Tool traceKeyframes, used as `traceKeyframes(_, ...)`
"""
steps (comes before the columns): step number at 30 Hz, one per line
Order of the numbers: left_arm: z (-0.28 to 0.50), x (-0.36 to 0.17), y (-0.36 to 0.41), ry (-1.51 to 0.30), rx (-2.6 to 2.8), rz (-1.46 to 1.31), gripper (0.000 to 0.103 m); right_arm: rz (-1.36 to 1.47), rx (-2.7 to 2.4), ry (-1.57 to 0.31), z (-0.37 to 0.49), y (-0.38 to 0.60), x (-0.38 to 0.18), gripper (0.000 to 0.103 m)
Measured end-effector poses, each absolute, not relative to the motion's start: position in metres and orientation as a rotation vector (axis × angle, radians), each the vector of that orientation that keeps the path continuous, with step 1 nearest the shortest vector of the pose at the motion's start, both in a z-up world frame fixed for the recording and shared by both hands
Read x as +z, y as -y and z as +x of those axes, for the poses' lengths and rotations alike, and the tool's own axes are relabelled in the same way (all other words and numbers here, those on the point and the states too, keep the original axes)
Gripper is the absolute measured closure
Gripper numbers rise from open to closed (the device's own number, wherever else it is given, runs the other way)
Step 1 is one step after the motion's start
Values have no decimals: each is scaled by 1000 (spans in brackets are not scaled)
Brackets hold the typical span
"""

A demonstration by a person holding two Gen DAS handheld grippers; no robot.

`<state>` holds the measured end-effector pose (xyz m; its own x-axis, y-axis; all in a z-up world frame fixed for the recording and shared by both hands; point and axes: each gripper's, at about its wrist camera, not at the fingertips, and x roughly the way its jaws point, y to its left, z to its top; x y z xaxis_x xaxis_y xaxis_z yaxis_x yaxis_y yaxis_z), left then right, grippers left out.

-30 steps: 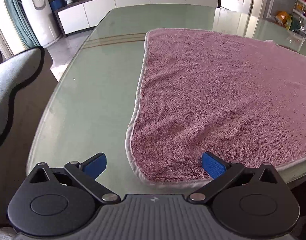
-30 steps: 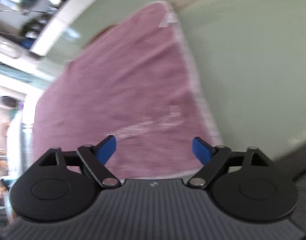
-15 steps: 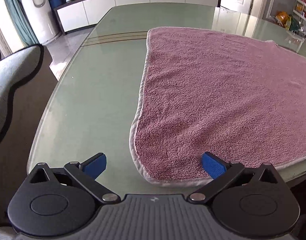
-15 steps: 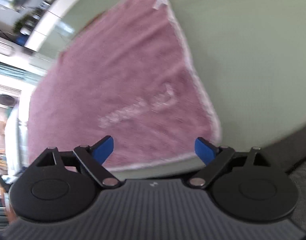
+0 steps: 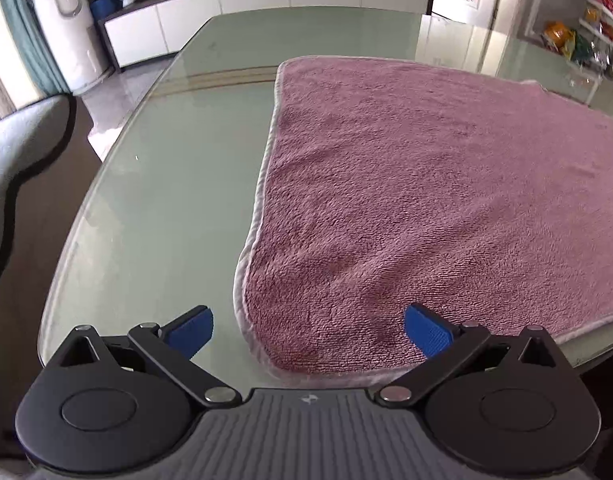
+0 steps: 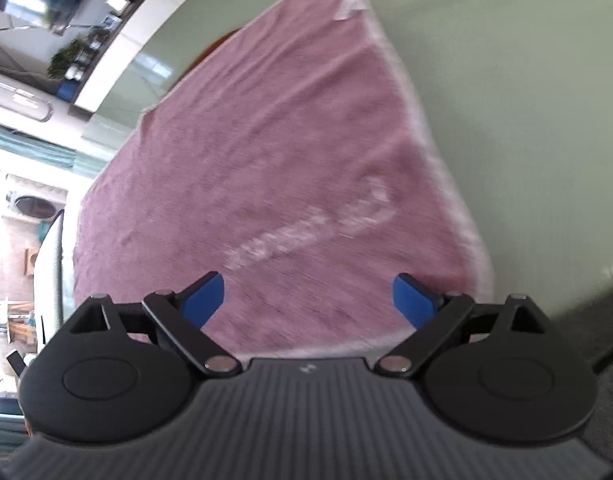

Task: Fold towel

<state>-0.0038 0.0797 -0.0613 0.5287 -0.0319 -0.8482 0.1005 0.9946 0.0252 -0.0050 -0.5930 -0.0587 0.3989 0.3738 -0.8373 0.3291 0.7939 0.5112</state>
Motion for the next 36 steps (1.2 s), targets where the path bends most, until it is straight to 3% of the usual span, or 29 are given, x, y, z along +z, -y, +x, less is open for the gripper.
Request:
traceKeyframes(12, -13, -42, -74, -972, -110, 88, 0, 712, -33, -1130, -29, 615, -41, 8)
traceKeyframes(22, -21, -41, -72, -976, -75, 121, 1, 533, -109, -1104, -21, 579, -36, 12)
traceKeyframes(29, -22, -39, -70, -998, -18, 121, 1, 356, -150, -1071, -30, 565, -30, 2)
traceKeyframes(36, -21, -39, -67, -1019, -13, 136, 1, 226, -184, -1049, -28, 550, -25, 1)
